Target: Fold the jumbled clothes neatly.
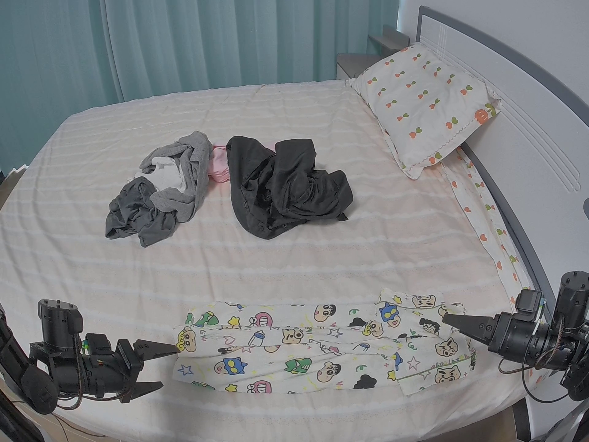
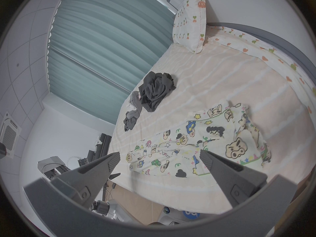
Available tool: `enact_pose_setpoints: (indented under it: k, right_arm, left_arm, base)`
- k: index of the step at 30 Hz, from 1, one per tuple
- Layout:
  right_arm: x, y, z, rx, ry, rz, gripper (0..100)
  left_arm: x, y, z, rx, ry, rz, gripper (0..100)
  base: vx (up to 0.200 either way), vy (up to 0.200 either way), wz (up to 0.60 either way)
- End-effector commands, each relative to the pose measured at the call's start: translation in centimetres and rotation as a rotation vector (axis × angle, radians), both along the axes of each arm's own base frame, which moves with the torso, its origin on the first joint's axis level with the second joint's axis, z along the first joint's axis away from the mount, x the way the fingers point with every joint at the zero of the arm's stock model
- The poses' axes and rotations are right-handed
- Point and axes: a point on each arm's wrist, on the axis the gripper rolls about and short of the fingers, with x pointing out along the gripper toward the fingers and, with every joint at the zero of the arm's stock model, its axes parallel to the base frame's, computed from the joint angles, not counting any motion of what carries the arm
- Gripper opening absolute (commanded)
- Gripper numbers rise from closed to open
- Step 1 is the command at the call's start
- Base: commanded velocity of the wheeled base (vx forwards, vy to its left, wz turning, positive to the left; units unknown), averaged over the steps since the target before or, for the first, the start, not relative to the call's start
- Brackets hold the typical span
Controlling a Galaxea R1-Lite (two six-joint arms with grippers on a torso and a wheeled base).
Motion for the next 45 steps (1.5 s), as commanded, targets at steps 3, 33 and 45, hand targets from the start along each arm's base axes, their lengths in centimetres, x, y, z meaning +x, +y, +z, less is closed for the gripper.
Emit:
enact_pose_setpoints:
  k: [3, 33, 45]
  right_arm:
    - [-0.6, 0.4, -0.5, -0.012, 0.039, 0.028, 100]
    - [-2.7, 1.6, 0.4, -0.029, 0.013, 0.112, 100]
    - [-2.6, 1.6, 0.2, -0.033, 0.029, 0.111, 100]
  left_arm:
    - [0.0, 0.1, 0.0, 0.002, -0.012, 0.013, 100]
    - [11.4, -7.1, -3.1, 0.203, -0.134, -0.11, 100]
    - [10.6, -9.9, -3.9, 0.245, -0.141, -0.19, 100]
  base:
    - [0.0, 0.2, 0.0]
    - [0.0, 0.02, 0.0]
    - [0.0, 0.0, 0.0]
